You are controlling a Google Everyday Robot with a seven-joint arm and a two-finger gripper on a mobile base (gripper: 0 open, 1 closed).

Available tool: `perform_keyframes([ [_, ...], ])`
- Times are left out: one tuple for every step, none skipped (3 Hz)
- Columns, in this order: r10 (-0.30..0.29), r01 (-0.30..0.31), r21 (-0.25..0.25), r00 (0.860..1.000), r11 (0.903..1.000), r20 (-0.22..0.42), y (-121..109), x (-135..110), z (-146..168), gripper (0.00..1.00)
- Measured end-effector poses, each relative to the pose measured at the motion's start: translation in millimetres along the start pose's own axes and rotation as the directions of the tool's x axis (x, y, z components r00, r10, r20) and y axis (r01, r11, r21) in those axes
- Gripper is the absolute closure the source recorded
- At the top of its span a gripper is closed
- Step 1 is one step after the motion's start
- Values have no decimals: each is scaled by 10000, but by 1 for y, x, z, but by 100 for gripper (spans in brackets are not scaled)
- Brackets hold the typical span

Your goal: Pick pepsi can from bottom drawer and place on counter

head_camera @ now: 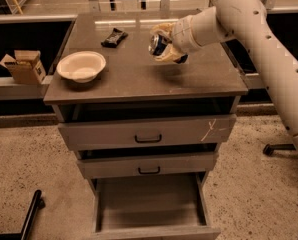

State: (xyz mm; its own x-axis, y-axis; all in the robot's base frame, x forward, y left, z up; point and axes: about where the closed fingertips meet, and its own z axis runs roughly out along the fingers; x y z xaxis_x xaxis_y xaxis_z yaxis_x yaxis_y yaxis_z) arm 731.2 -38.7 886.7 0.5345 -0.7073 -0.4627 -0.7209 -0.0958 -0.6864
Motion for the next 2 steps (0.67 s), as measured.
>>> perform_keyframes([
  [0, 0, 0, 10000, 10000, 0, 0, 0, 0, 34],
  [0, 0, -1, 10000, 10000, 1, 0, 0, 0, 11],
])
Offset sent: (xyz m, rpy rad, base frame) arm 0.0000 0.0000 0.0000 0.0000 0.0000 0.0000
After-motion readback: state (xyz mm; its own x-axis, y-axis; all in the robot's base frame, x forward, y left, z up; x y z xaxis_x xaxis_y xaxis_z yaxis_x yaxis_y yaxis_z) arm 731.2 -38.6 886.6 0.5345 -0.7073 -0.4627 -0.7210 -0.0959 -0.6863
